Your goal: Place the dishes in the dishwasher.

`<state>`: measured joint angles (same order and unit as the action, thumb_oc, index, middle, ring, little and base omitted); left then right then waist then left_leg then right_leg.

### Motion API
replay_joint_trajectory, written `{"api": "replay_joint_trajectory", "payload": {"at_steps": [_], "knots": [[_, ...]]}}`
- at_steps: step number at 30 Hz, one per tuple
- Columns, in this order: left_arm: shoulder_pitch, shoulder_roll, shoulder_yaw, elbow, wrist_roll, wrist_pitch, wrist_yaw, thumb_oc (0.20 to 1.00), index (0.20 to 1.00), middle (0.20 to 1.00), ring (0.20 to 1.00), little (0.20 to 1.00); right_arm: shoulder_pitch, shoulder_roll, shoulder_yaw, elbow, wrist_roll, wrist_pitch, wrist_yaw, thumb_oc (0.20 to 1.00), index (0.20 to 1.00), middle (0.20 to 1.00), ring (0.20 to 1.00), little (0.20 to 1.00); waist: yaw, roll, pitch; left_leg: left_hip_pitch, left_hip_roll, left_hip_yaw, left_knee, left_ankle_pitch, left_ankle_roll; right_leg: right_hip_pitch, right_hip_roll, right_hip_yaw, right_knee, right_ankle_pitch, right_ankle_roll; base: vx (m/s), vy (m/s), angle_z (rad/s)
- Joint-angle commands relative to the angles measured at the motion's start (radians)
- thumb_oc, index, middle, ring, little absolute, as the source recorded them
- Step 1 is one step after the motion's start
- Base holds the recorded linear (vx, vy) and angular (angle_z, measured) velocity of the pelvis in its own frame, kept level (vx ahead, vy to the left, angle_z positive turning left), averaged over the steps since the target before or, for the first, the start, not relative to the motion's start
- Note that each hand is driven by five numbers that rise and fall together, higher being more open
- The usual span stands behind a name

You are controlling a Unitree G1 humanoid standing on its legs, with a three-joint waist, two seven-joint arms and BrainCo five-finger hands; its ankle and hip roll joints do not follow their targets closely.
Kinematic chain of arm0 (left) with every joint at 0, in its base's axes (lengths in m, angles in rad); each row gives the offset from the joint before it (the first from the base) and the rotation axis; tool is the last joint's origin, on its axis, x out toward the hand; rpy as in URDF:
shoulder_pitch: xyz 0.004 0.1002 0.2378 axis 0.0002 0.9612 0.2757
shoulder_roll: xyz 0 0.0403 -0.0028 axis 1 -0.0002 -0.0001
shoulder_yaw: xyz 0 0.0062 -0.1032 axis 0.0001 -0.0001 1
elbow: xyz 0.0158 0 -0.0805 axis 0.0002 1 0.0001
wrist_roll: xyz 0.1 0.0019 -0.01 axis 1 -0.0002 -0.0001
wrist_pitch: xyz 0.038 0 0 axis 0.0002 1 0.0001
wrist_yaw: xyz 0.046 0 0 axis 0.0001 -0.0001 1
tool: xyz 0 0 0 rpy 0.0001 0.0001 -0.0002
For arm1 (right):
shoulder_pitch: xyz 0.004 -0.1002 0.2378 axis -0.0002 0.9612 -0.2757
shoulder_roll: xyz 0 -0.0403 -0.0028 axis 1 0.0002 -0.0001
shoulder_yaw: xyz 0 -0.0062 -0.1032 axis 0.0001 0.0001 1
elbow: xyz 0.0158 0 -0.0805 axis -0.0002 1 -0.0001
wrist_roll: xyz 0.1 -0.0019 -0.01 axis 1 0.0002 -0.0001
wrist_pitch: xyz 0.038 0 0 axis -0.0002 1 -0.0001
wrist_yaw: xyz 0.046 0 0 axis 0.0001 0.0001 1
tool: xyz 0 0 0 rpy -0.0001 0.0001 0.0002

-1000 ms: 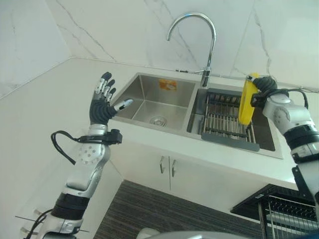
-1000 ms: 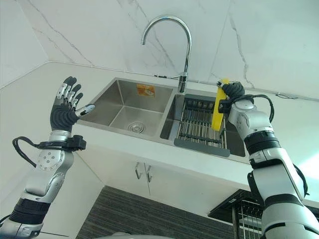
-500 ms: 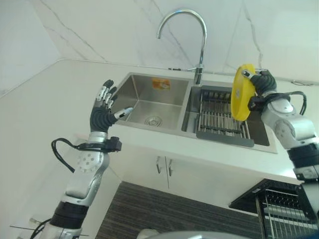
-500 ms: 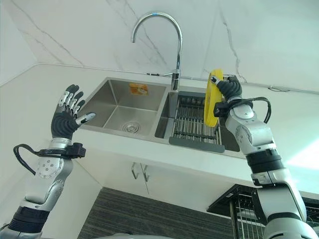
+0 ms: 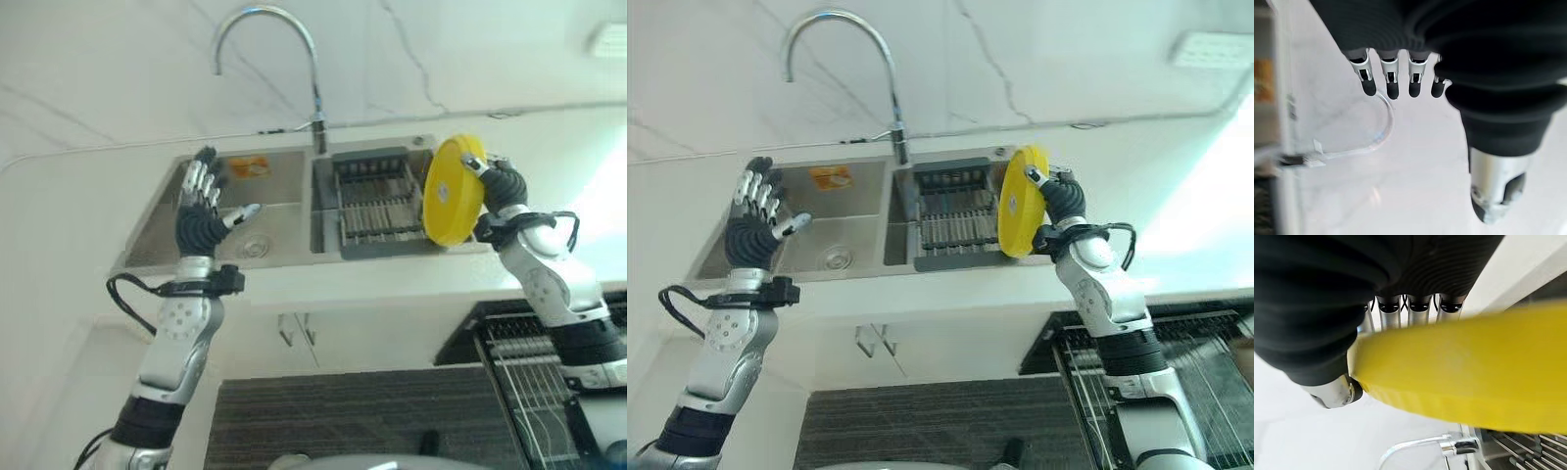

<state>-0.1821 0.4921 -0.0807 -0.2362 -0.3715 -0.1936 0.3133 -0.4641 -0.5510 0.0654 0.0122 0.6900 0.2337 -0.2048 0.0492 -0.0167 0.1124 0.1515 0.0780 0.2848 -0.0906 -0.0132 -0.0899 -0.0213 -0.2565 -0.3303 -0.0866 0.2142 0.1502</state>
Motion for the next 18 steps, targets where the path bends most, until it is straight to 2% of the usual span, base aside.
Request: {"api": "replay_joint_trajectory", "payload": {"at_steps": [1, 2, 4, 5, 6, 9, 10, 11, 14, 15, 16, 18], "knots": [[0.021, 0.039, -0.004, -0.090, 0.047, -0.065, 0.006, 1.000, 1.000, 1.000, 1.000, 1.000, 0.033, -0.022, -0.087, -0.146, 0.025, -0.132, 0.039, 0.200, 0.200, 0.200, 0.200, 0.200, 0.005, -0.006, 0.006, 0.016, -0.072, -0.035, 0.003, -0.074, 0.044, 0.023, -0.051, -0.029, -0.001, -0.016, 0.091, -0.18, 0.330, -0.08], [0.023, 0.036, -0.010, -0.094, 0.051, -0.090, 0.006, 1.000, 1.000, 1.000, 1.000, 1.000, 0.071, -0.016, -0.110, -0.181, 0.023, -0.141, 0.057, 0.200, 0.200, 0.200, 0.200, 0.200, -0.002, -0.011, 0.014, 0.019, -0.081, -0.033, 0.003, -0.086, 0.046, 0.018, -0.069, -0.037, 0.001, 0.001, 0.099, -0.16, 0.267, -0.07], [0.023, 0.032, -0.012, -0.102, 0.055, -0.097, 0.015, 1.000, 1.000, 1.000, 1.000, 1.000, 0.076, -0.007, -0.115, -0.207, 0.012, -0.130, 0.063, 0.200, 0.200, 0.200, 0.200, 0.200, -0.002, -0.014, 0.019, 0.024, -0.079, -0.022, 0.003, -0.093, 0.047, 0.012, -0.083, -0.060, 0.006, 0.016, 0.103, -0.15, 0.171, -0.07], [0.026, 0.032, -0.013, -0.108, 0.038, -0.110, 0.018, 1.000, 1.000, 1.000, 1.000, 1.000, 0.068, -0.003, -0.106, -0.224, 0.022, -0.124, 0.064, 0.200, 0.200, 0.200, 0.200, 0.200, 0.008, -0.012, 0.023, 0.024, -0.063, 0.009, 0.003, -0.083, 0.045, 0.030, -0.075, -0.111, 0.020, 0.000, 0.100, -0.16, 0.128, -0.32], [0.027, 0.031, -0.014, -0.110, 0.038, -0.111, 0.020, 1.000, 1.000, 1.000, 1.000, 1.000, 0.066, -0.003, -0.104, -0.228, 0.024, -0.122, 0.065, 0.200, 0.200, 0.200, 0.200, 0.200, 0.008, -0.010, 0.023, 0.022, -0.059, 0.014, 0.003, -0.079, 0.045, 0.037, -0.068, -0.118, 0.024, -0.012, 0.097, -0.17, 0.118, -0.56], [0.032, 0.017, -0.024, -0.125, 0.048, -0.121, 0.019, 1.000, 1.000, 1.000, 1.000, 1.000, 0.063, -0.005, -0.093, -0.251, 0.034, -0.123, 0.057, 0.200, 0.200, 0.200, 0.200, 0.200, 0.013, -0.001, 0.016, 0.016, -0.035, 0.029, 0.003, -0.062, 0.046, 0.083, -0.008, -0.131, 0.035, -0.096, 0.074, -0.08, 0.045, -0.69], [0.032, 0.017, -0.025, -0.125, 0.048, -0.121, 0.018, 1.000, 1.000, 1.000, 1.000, 1.000, 0.063, -0.006, -0.093, -0.252, 0.035, -0.123, 0.057, 0.200, 0.200, 0.200, 0.200, 0.200, 0.013, -0.002, 0.015, 0.013, -0.035, 0.029, 0.003, -0.057, 0.047, 0.082, -0.006, -0.131, 0.036, -0.097, 0.070, -0.10, 0.033, -0.64], [0.042, 0.011, -0.030, -0.130, 0.051, -0.132, 0.009, 1.000, 1.000, 1.000, 1.000, 1.000, 0.066, -0.020, -0.095, -0.263, 0.070, -0.134, 0.054, 0.200, 0.200, 0.200, 0.200, 0.200, 0.012, -0.005, 0.007, 0.006, -0.026, 0.029, 0.003, -0.048, 0.050, 0.103, 0.034, -0.116, 0.052, -0.145, 0.046, -0.08, 0.023, -0.50], [0.056, 0.011, -0.033, -0.132, 0.041, -0.146, -0.010, 1.000, 1.000, 1.000, 1.000, 1.000, 0.075, -0.039, -0.117, -0.286, 0.085, -0.143, 0.050, 0.200, 0.200, 0.200, 0.200, 0.200, 0.013, -0.008, 0.000, -0.003, -0.025, 0.004, 0.003, -0.038, 0.054, 0.103, 0.060, -0.093, 0.095, -0.174, 0.033, -0.05, 0.005, -0.36], [0.060, 0.011, -0.034, -0.129, 0.035, -0.150, -0.017, 1.000, 1.000, 1.000, 1.000, 1.000, 0.078, -0.044, -0.129, -0.292, 0.089, -0.145, 0.049, 0.200, 0.200, 0.200, 0.200, 0.200, 0.015, -0.010, -0.001, -0.002, -0.028, -0.003, 0.003, -0.037, 0.057, 0.101, 0.060, -0.087, 0.114, -0.175, 0.034, -0.05, -0.076, -0.75], [0.069, 0.013, -0.036, -0.120, 0.015, -0.160, -0.042, 1.000, 1.000, 1.000, 1.000, 1.000, 0.075, -0.047, -0.151, -0.299, 0.092, -0.150, 0.038, 0.200, 0.200, 0.200, 0.200, 0.200, 0.022, -0.011, -0.001, 0.004, -0.031, -0.014, 0.003, -0.035, 0.064, 0.087, 0.036, -0.095, 0.186, -0.169, 0.045, -0.04, -0.086, -0.79], [0.068, 0.013, -0.041, -0.114, 0.007, -0.166, -0.051, 1.000, 1.000, 1.000, 1.000, 1.000, 0.074, -0.046, -0.159, -0.299, 0.086, -0.160, 0.026, 0.200, 0.200, 0.200, 0.200, 0.200, 0.026, -0.010, 0.002, 0.007, -0.032, -0.015, 0.003, -0.033, 0.067, 0.071, 0.008, -0.110, 0.232, -0.162, 0.051, -0.09, -0.163, -0.71]]}}
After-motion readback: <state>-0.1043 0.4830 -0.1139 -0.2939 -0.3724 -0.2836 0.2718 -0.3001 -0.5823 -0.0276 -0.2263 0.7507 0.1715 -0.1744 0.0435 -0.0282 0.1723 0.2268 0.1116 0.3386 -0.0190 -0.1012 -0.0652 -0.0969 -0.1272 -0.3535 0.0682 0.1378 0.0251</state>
